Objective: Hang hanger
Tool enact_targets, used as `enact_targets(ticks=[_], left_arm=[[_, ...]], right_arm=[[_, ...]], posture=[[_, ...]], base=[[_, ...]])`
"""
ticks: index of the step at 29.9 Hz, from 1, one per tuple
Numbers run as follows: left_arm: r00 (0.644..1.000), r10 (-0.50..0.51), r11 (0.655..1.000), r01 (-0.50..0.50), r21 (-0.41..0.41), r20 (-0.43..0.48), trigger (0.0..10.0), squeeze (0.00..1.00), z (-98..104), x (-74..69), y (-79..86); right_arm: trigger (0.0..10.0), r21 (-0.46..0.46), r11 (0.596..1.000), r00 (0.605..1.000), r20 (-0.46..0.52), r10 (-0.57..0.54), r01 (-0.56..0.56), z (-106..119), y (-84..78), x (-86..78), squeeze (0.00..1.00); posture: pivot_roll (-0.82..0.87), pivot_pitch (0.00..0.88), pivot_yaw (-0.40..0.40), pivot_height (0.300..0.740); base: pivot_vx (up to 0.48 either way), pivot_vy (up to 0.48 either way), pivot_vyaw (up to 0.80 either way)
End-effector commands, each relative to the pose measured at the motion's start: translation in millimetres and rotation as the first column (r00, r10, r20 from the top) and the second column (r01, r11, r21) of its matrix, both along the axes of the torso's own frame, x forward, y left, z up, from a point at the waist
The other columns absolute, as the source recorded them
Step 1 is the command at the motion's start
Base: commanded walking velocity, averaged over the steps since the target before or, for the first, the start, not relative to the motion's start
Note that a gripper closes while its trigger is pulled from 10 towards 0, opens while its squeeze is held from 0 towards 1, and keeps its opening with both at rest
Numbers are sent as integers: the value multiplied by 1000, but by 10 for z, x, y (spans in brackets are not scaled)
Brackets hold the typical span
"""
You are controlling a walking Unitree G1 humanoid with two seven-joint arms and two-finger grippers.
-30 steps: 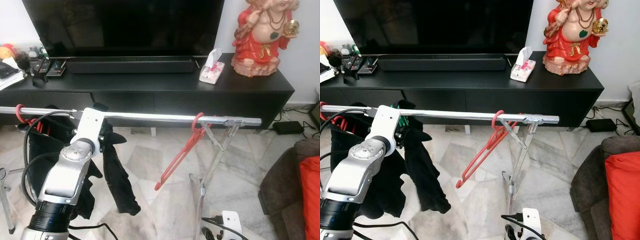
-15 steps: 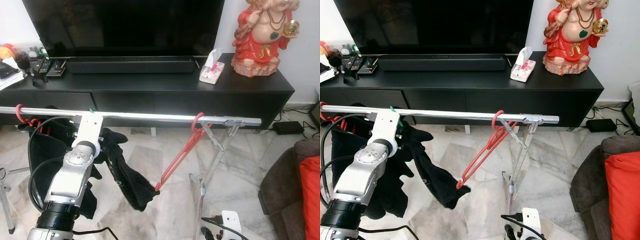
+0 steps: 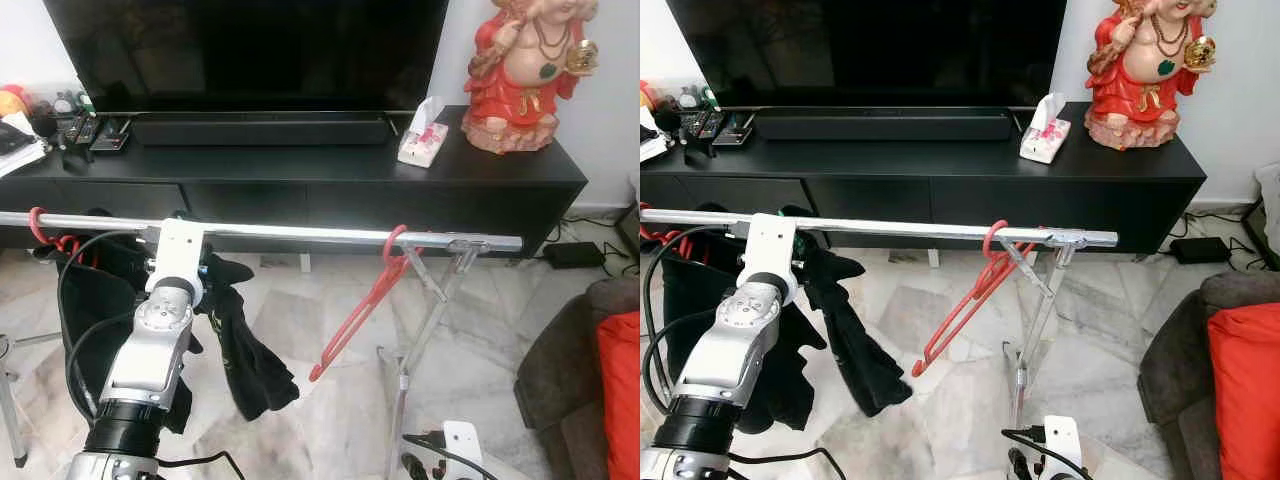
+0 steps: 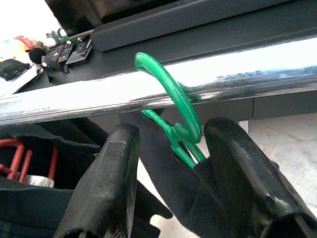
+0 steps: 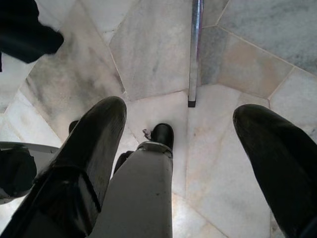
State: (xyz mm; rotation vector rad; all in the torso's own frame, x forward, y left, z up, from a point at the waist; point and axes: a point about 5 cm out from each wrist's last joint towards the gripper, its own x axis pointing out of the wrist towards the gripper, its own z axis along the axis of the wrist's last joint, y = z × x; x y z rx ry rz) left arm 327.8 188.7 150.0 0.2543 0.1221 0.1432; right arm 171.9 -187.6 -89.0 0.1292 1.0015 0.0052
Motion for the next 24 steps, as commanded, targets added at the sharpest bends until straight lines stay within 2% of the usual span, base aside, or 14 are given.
enact_targets(ticks=[1, 12, 14, 19, 24], left_arm=[[1000, 26, 1000, -26, -15, 8, 10000, 0, 1, 19, 39], [996, 3, 1000, -1, 29, -88, 10000, 0, -137, 8, 39], [987, -46, 998, 53, 42, -157, 10000, 0, -212, -19, 9], [977, -87, 995, 96, 33, -194, 10000, 0, -228, -37, -45], [947, -127, 991, 133, -1, -295, 10000, 0, -270, -106, -74]], right_arm=[[10000, 7, 1000, 1000, 4, -12, 11, 1, 6, 2, 0], [10000, 6, 1000, 1000, 4, -28, 28, -1, 3, 0, 0], [10000, 5, 999, 999, 4, -34, 34, -1, 0, 0, 0], [10000, 5, 999, 999, 5, -36, 36, 0, -2, 1, 0], [10000, 5, 999, 999, 5, -38, 38, -1, -3, 0, 0]], posture=[[-32, 74, -11, 740], [-31, 76, -10, 740], [-30, 77, -11, 740], [-29, 76, -12, 740], [-29, 74, -11, 740]], base=[[0, 0, 0], [0, 0, 0], [0, 0, 0], [0, 0, 0], [0, 0, 0]])
